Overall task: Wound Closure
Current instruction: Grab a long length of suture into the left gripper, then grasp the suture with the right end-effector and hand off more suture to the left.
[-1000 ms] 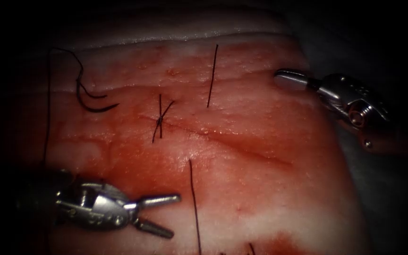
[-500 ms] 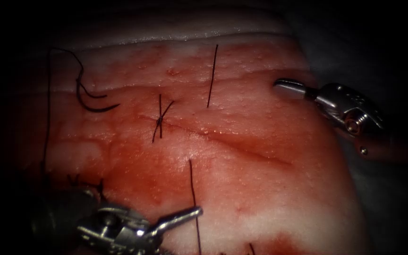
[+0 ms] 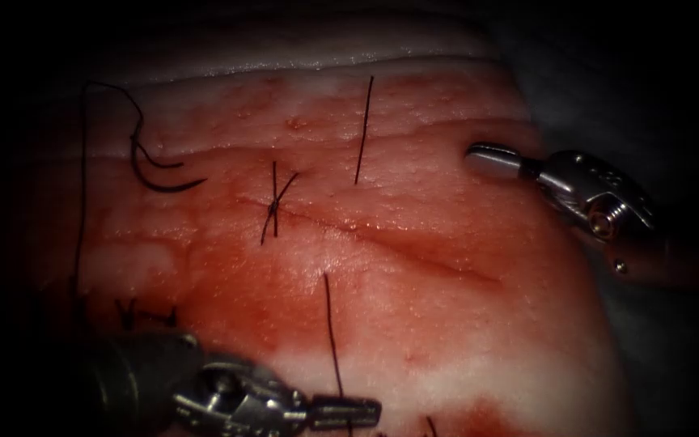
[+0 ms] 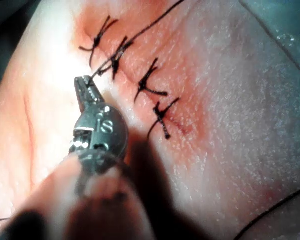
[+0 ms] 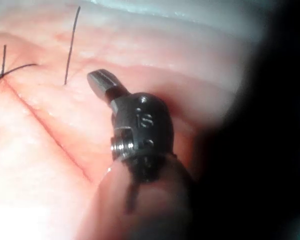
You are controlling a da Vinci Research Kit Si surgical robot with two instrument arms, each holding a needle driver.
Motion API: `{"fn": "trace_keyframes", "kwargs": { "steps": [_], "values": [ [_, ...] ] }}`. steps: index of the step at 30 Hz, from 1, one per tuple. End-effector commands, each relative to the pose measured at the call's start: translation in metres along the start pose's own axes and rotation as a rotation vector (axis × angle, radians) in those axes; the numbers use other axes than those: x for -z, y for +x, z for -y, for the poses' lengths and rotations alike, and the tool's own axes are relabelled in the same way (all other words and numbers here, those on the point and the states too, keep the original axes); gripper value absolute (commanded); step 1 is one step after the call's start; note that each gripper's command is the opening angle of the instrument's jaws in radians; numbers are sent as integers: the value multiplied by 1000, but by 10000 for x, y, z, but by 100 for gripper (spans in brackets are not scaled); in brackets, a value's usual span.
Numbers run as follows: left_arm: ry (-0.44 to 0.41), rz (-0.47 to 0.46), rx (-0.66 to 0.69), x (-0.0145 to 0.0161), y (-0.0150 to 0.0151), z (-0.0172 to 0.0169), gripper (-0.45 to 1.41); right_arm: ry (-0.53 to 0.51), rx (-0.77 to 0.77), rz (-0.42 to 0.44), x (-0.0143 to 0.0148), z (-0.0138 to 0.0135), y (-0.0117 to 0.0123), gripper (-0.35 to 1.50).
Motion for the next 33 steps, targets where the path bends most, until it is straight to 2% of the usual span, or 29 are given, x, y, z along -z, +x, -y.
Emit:
{"fn": "trace_keyframes", "kwargs": {
  "steps": [1,2,3,7,9,10,13,15,16,18,21,24,33],
  "values": [
    [11,-6,-1,-4,-2,-1,-45,6,1,-2,-9,0,-4,-35],
    [27,-12,-13,-2,-2,0,-45,12,2,-1,-9,1,-4,-35],
    [54,-25,-16,2,-1,6,-45,68,1,27,-9,7,-8,-27],
    [62,-15,-8,8,-7,19,-45,210,225,101,-15,34,-26,68],
    [63,-16,1,11,-11,28,-45,293,278,125,-20,49,-37,83],
    [63,-17,5,12,-13,32,-45,327,300,131,-26,59,-42,103],
    [55,-26,-10,16,-25,55,-45,418,463,93,-49,88,-50,126],
    [41,-34,-12,17,-29,60,-45,431,492,83,-52,93,-51,126],
    [2,-72,-8,18,-34,67,-45,454,573,57,-61,104,-52,126],
    [-36,-94,-7,19,-40,71,-45,472,613,41,-68,115,-53,128],
    [-55,-108,-12,18,-46,71,-45,482,672,18,-81,126,-55,123],
    [-61,-125,19,19,-52,71,-45,449,787,-9,-97,139,-56,120],
    [-66,-129,130,20,-65,74,-45,340,830,-86,-106,147,-37,108]
  ]
}}
